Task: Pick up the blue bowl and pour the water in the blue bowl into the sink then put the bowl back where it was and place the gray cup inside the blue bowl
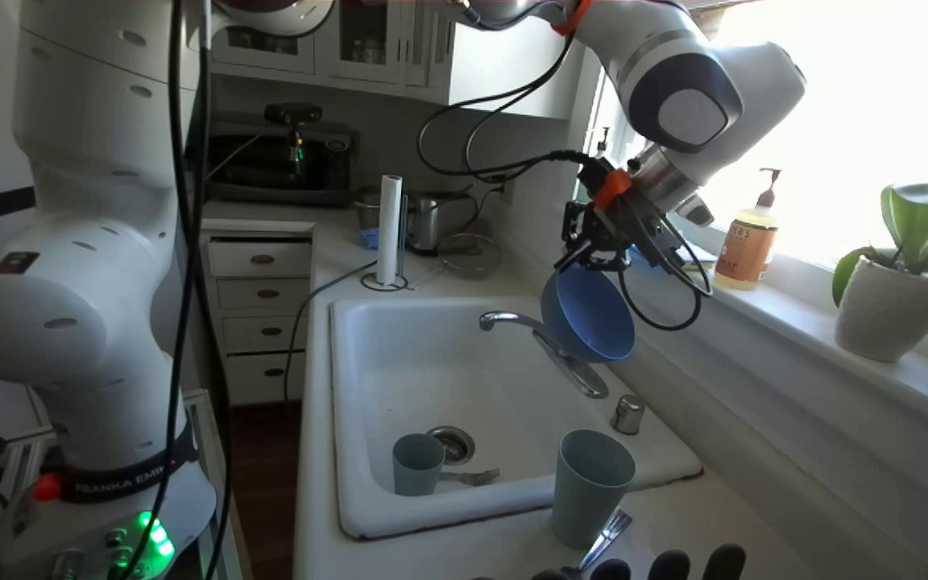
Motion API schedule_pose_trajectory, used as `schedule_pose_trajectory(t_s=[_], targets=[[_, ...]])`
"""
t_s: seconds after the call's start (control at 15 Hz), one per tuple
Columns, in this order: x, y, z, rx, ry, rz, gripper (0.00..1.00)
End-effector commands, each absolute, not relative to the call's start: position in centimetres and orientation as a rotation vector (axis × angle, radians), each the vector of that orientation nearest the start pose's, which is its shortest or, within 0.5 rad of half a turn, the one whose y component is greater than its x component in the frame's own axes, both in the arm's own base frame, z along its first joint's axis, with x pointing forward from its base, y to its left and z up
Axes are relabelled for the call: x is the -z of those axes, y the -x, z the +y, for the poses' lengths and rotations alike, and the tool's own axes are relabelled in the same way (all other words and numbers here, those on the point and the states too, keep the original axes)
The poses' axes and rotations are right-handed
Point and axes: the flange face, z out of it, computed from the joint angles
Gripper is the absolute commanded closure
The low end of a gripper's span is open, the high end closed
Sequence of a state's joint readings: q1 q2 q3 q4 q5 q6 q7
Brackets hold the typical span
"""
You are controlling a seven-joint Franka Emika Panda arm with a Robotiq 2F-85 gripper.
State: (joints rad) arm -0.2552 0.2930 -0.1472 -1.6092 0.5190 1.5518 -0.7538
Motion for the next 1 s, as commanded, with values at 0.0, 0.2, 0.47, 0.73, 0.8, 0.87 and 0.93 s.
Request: schedule_pose_trajectory(t_s=[0.0,0.2,0.47,0.73,0.8,0.87,0.93], targets=[[-43.9,-58.2,-19.1,-0.008,2.670,-0.229,0.99],[-42.4,-57.9,-20.0,-0.006,2.729,-0.145,0.99],[-40.5,-57.3,-21.5,-0.001,2.807,0.017,0.99],[-39.0,-57.1,-23.2,0.049,2.880,0.134,0.99],[-38.7,-57.1,-23.6,0.055,2.894,0.153,0.99],[-38.3,-57.0,-24.0,0.062,2.917,0.163,0.99],[-38.0,-57.0,-24.4,0.084,2.939,0.184,0.99]])
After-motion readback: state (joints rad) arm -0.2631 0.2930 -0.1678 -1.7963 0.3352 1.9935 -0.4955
